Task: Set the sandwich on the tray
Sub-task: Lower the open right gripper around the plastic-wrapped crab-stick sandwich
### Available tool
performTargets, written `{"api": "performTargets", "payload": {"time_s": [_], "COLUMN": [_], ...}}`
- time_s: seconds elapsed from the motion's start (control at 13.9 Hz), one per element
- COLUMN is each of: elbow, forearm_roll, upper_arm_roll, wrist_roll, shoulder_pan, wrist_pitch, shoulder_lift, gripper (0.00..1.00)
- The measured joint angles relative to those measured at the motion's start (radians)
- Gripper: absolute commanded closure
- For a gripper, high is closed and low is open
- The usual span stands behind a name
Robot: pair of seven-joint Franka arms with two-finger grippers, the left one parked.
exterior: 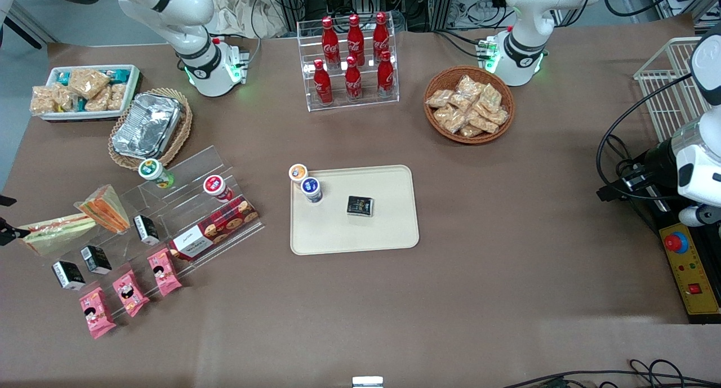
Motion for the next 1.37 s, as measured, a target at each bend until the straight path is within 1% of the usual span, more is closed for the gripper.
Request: {"api": "performTargets", "payload": {"time_s": [0.29,0.65,0.94,1.37], "elbow": [0.0,0.0,0.0,-0.001], "forearm_roll": [0.044,0.048,0.074,0.076], "upper_arm_roll": [0.001,-0.002,-0.002,-0.002], "wrist_roll": [0.018,0.019,0.021,0.027], "shoulder_pan": [0.003,-0.015,-0.021,-0.027], "wrist_pitch": [0.052,0.074,0.084,0.1], "shoulder_lift": [0.035,0.049,0.064,0.095], "gripper": [0.01,0.02,0.04,0.1]}}
